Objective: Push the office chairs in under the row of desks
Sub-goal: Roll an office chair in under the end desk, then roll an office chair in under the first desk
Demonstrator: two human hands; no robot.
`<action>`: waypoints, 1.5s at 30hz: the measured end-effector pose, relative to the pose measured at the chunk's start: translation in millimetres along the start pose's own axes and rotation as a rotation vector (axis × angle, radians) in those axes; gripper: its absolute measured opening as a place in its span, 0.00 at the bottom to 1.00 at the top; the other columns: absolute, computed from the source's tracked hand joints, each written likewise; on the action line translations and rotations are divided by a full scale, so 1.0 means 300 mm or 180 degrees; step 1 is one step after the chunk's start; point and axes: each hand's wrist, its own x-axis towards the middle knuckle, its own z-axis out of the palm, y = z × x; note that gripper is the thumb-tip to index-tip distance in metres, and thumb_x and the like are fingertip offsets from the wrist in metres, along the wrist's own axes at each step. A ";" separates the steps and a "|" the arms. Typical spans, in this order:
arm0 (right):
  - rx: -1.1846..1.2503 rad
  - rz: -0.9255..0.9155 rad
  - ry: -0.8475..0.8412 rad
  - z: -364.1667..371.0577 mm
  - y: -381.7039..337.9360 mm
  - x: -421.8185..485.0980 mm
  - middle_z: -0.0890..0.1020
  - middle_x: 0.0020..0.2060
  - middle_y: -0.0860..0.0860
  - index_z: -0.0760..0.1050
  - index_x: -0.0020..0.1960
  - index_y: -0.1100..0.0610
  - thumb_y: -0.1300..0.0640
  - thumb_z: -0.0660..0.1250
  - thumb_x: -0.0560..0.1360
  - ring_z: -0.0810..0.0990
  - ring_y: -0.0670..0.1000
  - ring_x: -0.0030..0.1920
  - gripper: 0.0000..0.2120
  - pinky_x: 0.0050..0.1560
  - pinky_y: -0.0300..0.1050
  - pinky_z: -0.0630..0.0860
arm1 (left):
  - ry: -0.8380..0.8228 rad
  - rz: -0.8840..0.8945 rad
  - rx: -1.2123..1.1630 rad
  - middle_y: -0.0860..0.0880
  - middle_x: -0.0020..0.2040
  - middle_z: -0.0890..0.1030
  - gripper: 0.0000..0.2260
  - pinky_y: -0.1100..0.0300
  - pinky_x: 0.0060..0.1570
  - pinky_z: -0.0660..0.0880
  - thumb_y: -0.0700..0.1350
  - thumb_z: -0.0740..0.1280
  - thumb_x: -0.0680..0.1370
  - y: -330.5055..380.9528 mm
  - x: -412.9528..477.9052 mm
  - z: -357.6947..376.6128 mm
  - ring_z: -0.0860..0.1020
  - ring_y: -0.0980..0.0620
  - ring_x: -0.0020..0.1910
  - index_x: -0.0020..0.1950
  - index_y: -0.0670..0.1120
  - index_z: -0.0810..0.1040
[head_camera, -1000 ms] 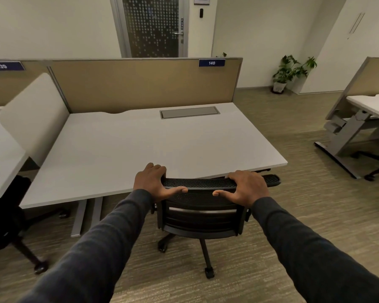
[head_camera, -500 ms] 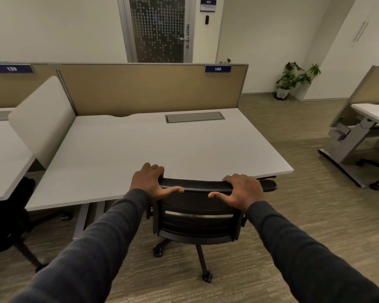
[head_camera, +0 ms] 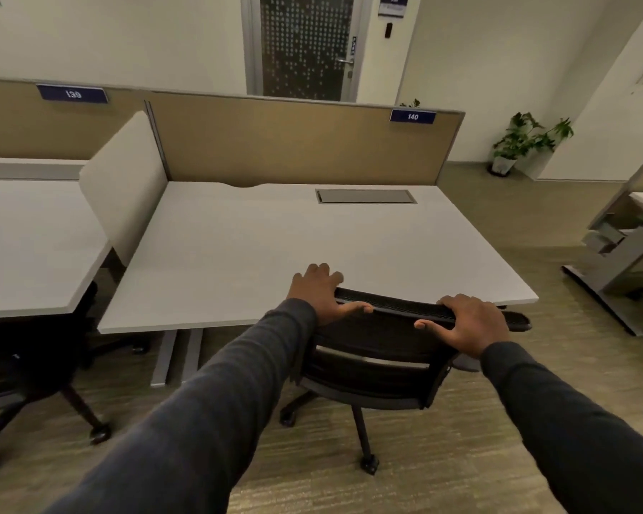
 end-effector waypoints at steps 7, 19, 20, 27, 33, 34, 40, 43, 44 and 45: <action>-0.0014 0.0308 0.0680 0.028 -0.414 -0.057 0.79 0.62 0.57 0.73 0.69 0.57 0.24 0.54 0.73 0.76 0.58 0.63 0.42 0.64 0.59 0.73 | 0.0473 0.0210 0.0028 0.44 0.73 0.66 0.38 0.44 0.65 0.63 0.73 0.51 0.76 -0.343 -0.256 -0.009 0.63 0.43 0.70 0.78 0.50 0.58; 0.0571 0.0554 0.0682 0.087 -1.443 -0.024 0.64 0.77 0.58 0.60 0.78 0.53 0.27 0.48 0.75 0.57 0.58 0.78 0.41 0.77 0.64 0.53 | 0.0523 0.0035 0.0337 0.44 0.75 0.64 0.38 0.42 0.70 0.59 0.72 0.48 0.78 -1.061 -0.577 -0.226 0.60 0.43 0.73 0.80 0.48 0.56; 0.0612 0.0522 0.0665 0.095 -1.518 -0.012 0.63 0.77 0.58 0.60 0.78 0.53 0.27 0.47 0.75 0.57 0.58 0.78 0.42 0.77 0.64 0.53 | 0.0536 0.0019 0.0354 0.44 0.76 0.64 0.38 0.42 0.70 0.58 0.72 0.47 0.78 -1.126 -0.592 -0.237 0.60 0.42 0.74 0.80 0.48 0.56; 0.0861 0.0336 0.0591 0.149 -2.028 0.136 0.64 0.77 0.57 0.59 0.78 0.53 0.28 0.50 0.76 0.59 0.58 0.78 0.39 0.76 0.64 0.56 | 0.0516 -0.0135 0.0492 0.44 0.77 0.63 0.38 0.40 0.72 0.57 0.73 0.46 0.77 -1.646 -0.642 -0.366 0.61 0.42 0.74 0.79 0.49 0.56; 0.1038 0.0320 0.0445 0.167 -2.488 0.289 0.64 0.78 0.56 0.57 0.79 0.52 0.26 0.46 0.75 0.60 0.57 0.78 0.41 0.76 0.62 0.57 | 0.0387 -0.0007 0.0854 0.44 0.76 0.64 0.40 0.41 0.70 0.58 0.72 0.41 0.76 -2.104 -0.697 -0.518 0.61 0.42 0.73 0.79 0.47 0.57; 0.1060 0.0287 0.0400 0.168 -2.564 0.310 0.64 0.78 0.55 0.57 0.79 0.51 0.26 0.46 0.75 0.59 0.57 0.78 0.42 0.76 0.62 0.57 | 0.0385 -0.0034 0.0863 0.45 0.76 0.64 0.41 0.41 0.69 0.58 0.72 0.40 0.76 -2.173 -0.712 -0.540 0.61 0.43 0.73 0.79 0.47 0.57; 0.1093 0.0065 0.0218 0.160 -2.981 0.407 0.63 0.79 0.54 0.57 0.79 0.50 0.27 0.49 0.76 0.59 0.56 0.79 0.40 0.76 0.62 0.57 | 0.0398 -0.0209 0.0714 0.45 0.77 0.64 0.43 0.42 0.70 0.58 0.73 0.36 0.74 -2.530 -0.826 -0.635 0.61 0.43 0.74 0.80 0.48 0.56; 0.1103 0.0005 0.0249 0.151 -3.192 0.423 0.63 0.78 0.55 0.57 0.79 0.51 0.27 0.49 0.76 0.60 0.56 0.78 0.40 0.76 0.62 0.58 | 0.0482 -0.0290 0.0619 0.46 0.77 0.64 0.42 0.43 0.70 0.58 0.73 0.37 0.74 -2.702 -0.903 -0.677 0.60 0.44 0.74 0.80 0.48 0.56; 0.1109 -0.0012 0.0267 0.150 -3.267 0.422 0.63 0.78 0.55 0.57 0.79 0.51 0.27 0.48 0.76 0.60 0.56 0.78 0.40 0.76 0.62 0.58 | 0.0489 -0.0295 0.0602 0.46 0.77 0.64 0.42 0.43 0.71 0.58 0.72 0.37 0.74 -2.761 -0.935 -0.689 0.60 0.44 0.74 0.80 0.48 0.56; 0.1100 -0.0030 0.0281 0.148 -3.345 0.420 0.63 0.78 0.55 0.57 0.80 0.52 0.27 0.49 0.76 0.59 0.56 0.78 0.40 0.76 0.62 0.58 | 0.0482 -0.0295 0.0591 0.46 0.77 0.64 0.42 0.42 0.71 0.58 0.72 0.38 0.74 -2.821 -0.970 -0.702 0.60 0.44 0.75 0.80 0.48 0.56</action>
